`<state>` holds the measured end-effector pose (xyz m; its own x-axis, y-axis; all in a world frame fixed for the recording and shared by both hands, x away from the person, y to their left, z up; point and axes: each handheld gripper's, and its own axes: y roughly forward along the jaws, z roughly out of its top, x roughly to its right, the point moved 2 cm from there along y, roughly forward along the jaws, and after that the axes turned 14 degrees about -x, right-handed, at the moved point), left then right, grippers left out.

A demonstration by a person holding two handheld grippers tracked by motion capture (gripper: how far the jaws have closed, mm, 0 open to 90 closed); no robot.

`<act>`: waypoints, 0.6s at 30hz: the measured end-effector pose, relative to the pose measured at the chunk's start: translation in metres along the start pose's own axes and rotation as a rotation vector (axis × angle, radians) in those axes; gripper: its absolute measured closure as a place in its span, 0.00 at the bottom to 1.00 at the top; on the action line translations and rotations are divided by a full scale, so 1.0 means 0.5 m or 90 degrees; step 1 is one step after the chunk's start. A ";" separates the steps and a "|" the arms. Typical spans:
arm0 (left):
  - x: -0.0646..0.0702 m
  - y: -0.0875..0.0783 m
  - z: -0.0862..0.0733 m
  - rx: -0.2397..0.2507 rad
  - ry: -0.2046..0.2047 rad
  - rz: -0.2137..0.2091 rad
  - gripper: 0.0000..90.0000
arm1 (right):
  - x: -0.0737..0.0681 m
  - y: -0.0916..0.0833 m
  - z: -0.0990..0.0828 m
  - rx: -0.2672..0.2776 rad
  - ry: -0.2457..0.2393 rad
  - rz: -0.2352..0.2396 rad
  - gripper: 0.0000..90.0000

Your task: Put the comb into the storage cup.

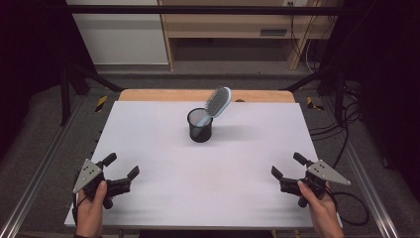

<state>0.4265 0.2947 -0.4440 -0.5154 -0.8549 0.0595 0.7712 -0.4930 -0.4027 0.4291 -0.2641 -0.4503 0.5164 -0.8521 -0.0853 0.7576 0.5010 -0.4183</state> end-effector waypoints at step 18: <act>0.010 0.005 0.006 0.025 0.010 -0.025 0.02 | -0.040 0.025 -0.012 -0.013 -0.042 0.042 0.03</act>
<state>0.4270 0.2886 -0.4422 -0.5509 -0.8324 0.0601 0.7643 -0.5321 -0.3644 0.4255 -0.2416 -0.4592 0.5905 -0.8052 -0.0546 0.7132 0.5524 -0.4315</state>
